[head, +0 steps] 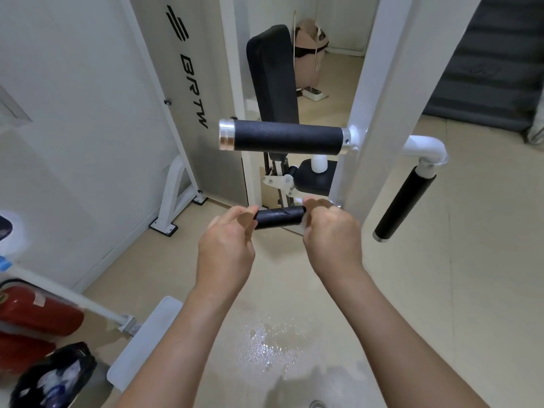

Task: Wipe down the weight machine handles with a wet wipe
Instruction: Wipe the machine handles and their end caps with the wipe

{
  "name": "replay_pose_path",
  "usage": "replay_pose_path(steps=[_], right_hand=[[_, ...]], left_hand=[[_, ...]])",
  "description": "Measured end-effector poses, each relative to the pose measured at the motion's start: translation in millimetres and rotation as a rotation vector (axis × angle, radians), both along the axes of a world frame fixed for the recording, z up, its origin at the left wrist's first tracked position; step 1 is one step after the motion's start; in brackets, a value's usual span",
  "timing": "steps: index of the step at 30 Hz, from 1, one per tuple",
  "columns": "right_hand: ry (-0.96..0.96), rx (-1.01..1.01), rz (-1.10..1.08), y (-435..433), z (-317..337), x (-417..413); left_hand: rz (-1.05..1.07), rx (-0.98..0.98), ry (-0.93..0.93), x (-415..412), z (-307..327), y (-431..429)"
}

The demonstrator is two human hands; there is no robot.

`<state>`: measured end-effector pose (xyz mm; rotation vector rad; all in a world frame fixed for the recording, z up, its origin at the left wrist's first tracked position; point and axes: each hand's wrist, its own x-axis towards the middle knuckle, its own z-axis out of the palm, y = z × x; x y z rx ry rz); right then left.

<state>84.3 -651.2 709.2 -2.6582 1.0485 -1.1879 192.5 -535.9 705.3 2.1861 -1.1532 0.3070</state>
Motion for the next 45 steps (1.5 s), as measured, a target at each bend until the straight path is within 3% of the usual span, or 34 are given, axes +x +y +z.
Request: replay_pose_path(steps=[6, 10, 17, 21, 33, 38, 45], right_hand=[[0.056, -0.023, 0.103, 18, -11, 9], [0.021, 0.046, 0.017, 5, 0, 11], [-0.044, -0.080, 0.068, 13, -12, -4], [-0.017, 0.026, 0.092, 9, -4, 18], [0.134, -0.016, 0.180, 13, -2, 3], [0.128, -0.015, 0.068, 0, 10, 25], [0.171, -0.080, 0.109, 17, 6, 25]], left_hand=[[0.009, 0.017, 0.014, 5, 1, -1], [0.020, 0.017, 0.021, 5, 1, -2], [0.025, -0.008, 0.029, 0, -2, 0], [0.028, -0.003, 0.034, 2, -1, -4], [0.063, -0.068, 0.096, -4, -4, -2], [0.052, -0.079, 0.114, -5, -4, -3], [0.069, -0.139, 0.200, -8, -7, -4]])
